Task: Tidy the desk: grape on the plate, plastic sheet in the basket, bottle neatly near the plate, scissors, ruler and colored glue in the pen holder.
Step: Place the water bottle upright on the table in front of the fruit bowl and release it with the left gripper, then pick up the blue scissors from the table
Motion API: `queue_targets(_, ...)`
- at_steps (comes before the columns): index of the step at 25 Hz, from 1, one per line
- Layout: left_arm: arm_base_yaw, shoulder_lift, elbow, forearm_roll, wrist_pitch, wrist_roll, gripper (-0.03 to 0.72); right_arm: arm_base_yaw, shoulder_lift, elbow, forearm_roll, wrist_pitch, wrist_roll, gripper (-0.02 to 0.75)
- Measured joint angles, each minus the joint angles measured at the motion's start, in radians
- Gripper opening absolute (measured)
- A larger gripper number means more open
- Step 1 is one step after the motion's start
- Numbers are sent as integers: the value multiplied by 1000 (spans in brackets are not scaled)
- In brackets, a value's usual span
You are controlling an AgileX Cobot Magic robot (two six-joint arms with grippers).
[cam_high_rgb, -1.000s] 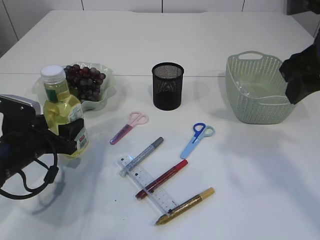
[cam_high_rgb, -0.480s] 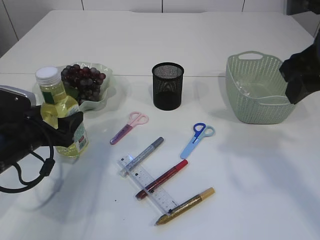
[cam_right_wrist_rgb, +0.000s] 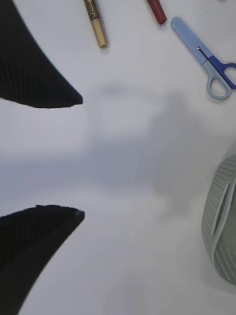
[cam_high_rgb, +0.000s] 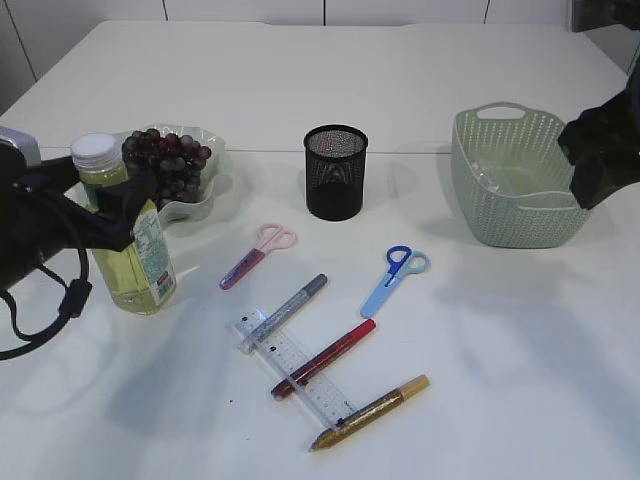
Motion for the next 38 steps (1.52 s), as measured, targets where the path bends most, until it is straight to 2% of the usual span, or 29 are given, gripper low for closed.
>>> queue_targets(9,6,-216,0,-5,0,-5,622,0,0,0,0,-19,0,490)
queue_targets(17,35,-380,2,-13,176,-32,564,0,13,0,0,-34,0,490)
queue_targets(20,37,-446,6,-23,292,-66,561,0,24,0,6,-32,0,489)
queue_targets(27,37,-622,10,-34,696,-75,561,0,24,0,35,-32,2,490)
queue_targets(35,37,-757,10,-47,1094,-78,561,0,24,0,183,-110,59,490)
queue_targets(38,37,-766,-10,-89,1262,-78,552,0,24,0,211,-142,63,490)
